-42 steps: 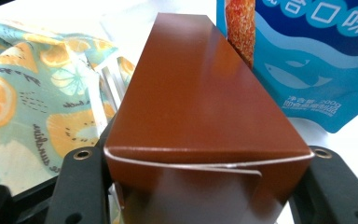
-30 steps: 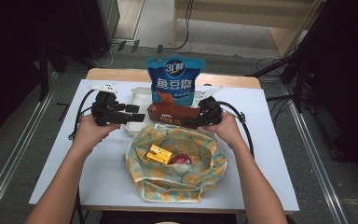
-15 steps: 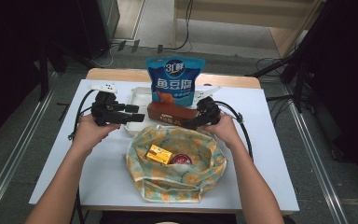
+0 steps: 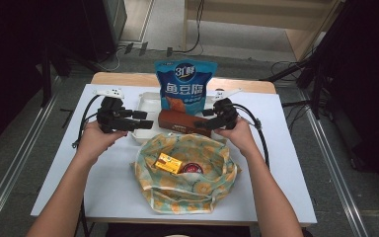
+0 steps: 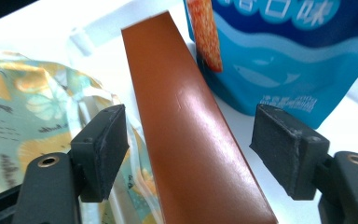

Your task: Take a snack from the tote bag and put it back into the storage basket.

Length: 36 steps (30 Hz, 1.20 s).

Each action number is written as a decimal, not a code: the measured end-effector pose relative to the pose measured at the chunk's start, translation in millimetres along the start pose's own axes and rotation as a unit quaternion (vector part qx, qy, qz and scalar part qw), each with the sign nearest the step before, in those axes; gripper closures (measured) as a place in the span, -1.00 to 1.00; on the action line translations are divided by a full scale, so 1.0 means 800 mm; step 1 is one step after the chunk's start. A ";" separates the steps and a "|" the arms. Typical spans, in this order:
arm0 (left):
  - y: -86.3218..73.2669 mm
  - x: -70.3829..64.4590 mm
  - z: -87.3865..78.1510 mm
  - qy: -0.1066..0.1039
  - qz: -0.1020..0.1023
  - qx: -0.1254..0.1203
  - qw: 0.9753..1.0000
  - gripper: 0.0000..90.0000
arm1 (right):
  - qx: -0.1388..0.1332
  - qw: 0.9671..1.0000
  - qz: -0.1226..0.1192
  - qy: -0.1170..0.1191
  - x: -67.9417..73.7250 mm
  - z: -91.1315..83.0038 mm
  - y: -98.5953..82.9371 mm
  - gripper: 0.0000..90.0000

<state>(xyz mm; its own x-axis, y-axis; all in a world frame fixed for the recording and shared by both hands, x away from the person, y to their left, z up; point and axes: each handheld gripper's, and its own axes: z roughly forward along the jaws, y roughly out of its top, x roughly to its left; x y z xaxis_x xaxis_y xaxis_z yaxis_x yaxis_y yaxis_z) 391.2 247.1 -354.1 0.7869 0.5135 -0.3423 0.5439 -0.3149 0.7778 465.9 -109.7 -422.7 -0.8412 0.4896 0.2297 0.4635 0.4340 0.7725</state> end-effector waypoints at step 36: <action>0.000 0.002 -0.002 0.004 0.001 -0.002 1.000 -0.09 | 0.039 0.999 -0.004 0.016 0.024 0.035 -0.006 1.00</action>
<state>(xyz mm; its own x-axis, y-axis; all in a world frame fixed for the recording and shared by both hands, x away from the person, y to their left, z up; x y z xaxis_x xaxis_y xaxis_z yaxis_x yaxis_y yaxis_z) 391.4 249.3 -353.8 0.7854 0.5192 -0.3371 0.5418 -0.3132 0.7800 455.3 -81.3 -438.1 -0.8524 0.4627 0.2434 0.4765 0.4960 0.7259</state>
